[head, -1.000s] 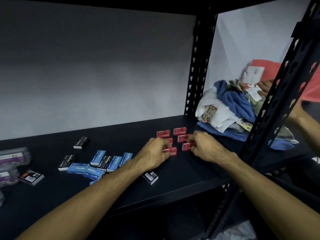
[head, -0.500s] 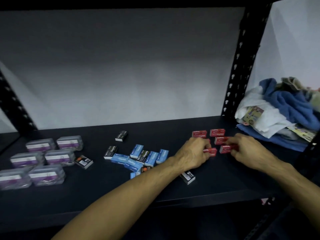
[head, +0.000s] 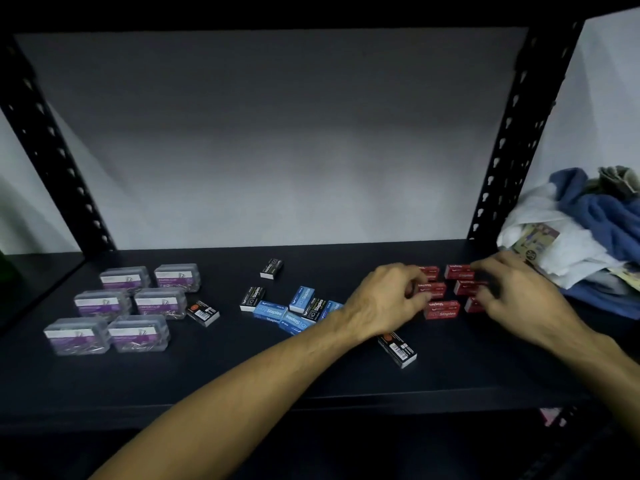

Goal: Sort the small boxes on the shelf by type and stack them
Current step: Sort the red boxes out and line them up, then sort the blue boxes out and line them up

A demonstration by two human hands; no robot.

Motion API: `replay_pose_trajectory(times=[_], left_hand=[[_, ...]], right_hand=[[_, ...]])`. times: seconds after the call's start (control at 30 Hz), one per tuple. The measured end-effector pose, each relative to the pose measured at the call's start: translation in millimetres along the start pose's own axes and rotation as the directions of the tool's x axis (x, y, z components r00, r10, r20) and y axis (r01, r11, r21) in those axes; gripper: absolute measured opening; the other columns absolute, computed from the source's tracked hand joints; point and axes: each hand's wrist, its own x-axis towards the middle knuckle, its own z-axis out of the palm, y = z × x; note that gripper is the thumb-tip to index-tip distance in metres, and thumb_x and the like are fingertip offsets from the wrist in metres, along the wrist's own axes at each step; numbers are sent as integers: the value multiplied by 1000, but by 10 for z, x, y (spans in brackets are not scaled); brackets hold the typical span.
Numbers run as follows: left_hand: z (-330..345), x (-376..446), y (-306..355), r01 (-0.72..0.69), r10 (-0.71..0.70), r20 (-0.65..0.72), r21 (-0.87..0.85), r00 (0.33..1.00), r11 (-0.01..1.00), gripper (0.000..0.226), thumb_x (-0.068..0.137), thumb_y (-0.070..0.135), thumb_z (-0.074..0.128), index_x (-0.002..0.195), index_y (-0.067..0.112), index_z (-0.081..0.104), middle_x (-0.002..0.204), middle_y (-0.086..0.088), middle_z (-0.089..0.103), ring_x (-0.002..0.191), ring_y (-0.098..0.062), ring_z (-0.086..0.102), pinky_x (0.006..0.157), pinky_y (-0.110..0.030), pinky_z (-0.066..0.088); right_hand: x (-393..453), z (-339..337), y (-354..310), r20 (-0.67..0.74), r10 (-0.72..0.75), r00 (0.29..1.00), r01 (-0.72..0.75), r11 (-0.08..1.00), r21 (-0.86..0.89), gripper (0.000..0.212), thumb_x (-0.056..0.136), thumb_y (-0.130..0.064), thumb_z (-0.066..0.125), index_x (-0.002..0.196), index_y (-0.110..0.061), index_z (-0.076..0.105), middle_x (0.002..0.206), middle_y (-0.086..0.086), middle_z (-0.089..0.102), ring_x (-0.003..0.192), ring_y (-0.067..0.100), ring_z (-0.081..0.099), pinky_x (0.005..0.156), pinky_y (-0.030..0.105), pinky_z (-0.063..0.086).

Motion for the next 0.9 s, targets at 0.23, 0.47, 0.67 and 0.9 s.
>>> replay_pose_trajectory(times=[0.23,0.47,0.67,0.9], left_hand=[[-487,-323,-512,139,-140,46,37,989,990,24,92,34,63,112,22,69,91,7,69,82,-9,64,77,-26,53],[-828,-604,-936,270,-272,14,92,962,959,23,93,31,64,113,19,68,89,5,70,78,-7,65,74,-23,52],[-972,-687,-1153,338,-339,-11,123,941,933,28,89,32,69,115,19,68,91,8,65,83,-8,63,78,-27,55],[-917,-667,-1227,417,-431,45,187,901,890,47,82,50,73,116,20,65,96,7,64,86,-9,62,74,-24,49]], right_hand=[[66,116,-480,17,-111,994,109,990,86,35,87,-19,62,122,-21,64,117,-5,54,97,15,58,81,32,48],[179,418,-1060,89,-283,955,264,948,180,37,92,-19,57,128,-23,60,122,-6,53,112,11,53,95,26,44],[301,627,-1388,257,-396,881,315,898,306,44,93,-8,51,133,-26,58,127,-11,52,112,1,43,105,23,37],[378,680,-1397,463,-396,793,280,912,300,50,90,-5,49,134,-28,58,133,-11,51,120,5,42,107,24,32]])
